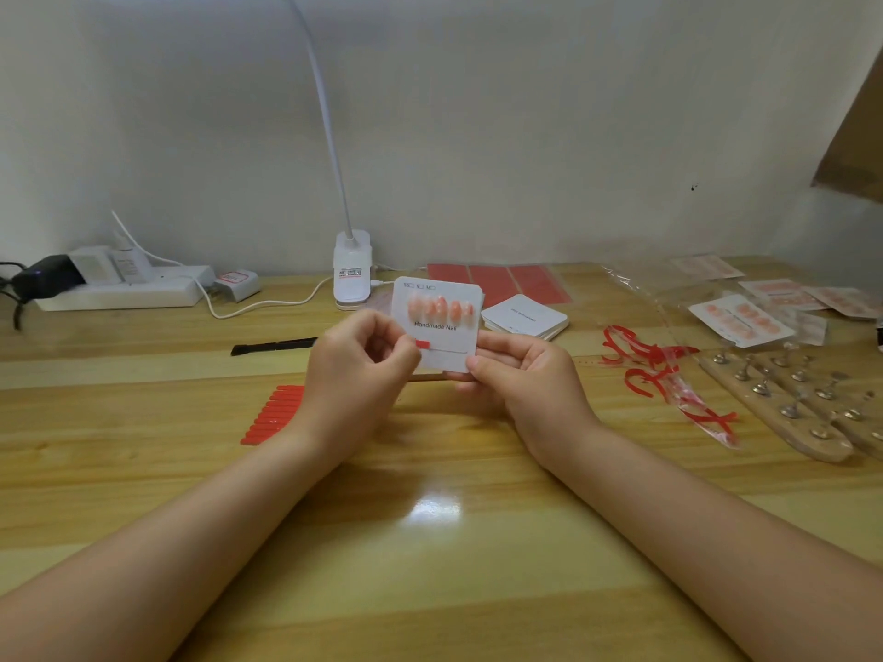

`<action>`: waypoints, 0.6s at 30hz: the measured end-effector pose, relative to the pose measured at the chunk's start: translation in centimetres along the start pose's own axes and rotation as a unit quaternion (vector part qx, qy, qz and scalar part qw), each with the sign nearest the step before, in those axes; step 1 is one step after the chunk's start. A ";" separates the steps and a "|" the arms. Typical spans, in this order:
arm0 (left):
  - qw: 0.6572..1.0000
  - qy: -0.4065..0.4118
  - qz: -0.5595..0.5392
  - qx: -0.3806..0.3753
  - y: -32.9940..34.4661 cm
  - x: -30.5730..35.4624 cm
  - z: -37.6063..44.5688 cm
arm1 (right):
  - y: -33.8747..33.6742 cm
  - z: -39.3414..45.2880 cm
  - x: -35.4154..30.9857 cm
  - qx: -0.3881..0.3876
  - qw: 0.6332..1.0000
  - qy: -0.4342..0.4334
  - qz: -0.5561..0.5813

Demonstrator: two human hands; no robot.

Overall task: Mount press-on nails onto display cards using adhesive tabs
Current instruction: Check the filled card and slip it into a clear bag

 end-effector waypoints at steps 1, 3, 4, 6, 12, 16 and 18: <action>1.000 -0.008 -0.017 0.012 -0.5 -0.1 0.2 | -0.1 0.0 0.0 0.002 1.000 -0.001 0.000; 0.998 -0.023 -0.047 0.038 -1.6 -0.4 0.5 | -0.1 0.0 0.0 0.003 1.000 0.002 -0.001; 0.997 -0.026 -0.059 0.048 -2.1 -0.5 0.6 | -0.1 0.0 0.0 0.002 1.000 0.005 0.000; 0.994 -0.024 -0.080 0.066 -2.9 -0.2 0.8 | -0.1 0.1 0.1 0.002 1.000 0.008 -0.001; 0.994 0.037 -0.021 0.104 -3.9 3.1 0.4 | -0.2 0.0 0.2 0.002 1.000 0.018 -0.006; 0.999 0.043 0.027 0.012 -0.9 5.4 0.3 | 0.1 0.0 0.2 -0.010 0.999 0.021 -0.023; 0.996 0.055 0.072 -0.027 1.2 6.5 0.5 | 0.0 0.1 0.3 -0.006 0.999 0.024 -0.025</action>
Point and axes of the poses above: each hand's wrist, its own z-axis towards the middle knuckle, its own y-axis out of the palm, x = y × z, the point moved 8 cm from there along z, towards the middle knuckle, and after that the axes turned 8 degrees about -x, right-handed, at the moved point
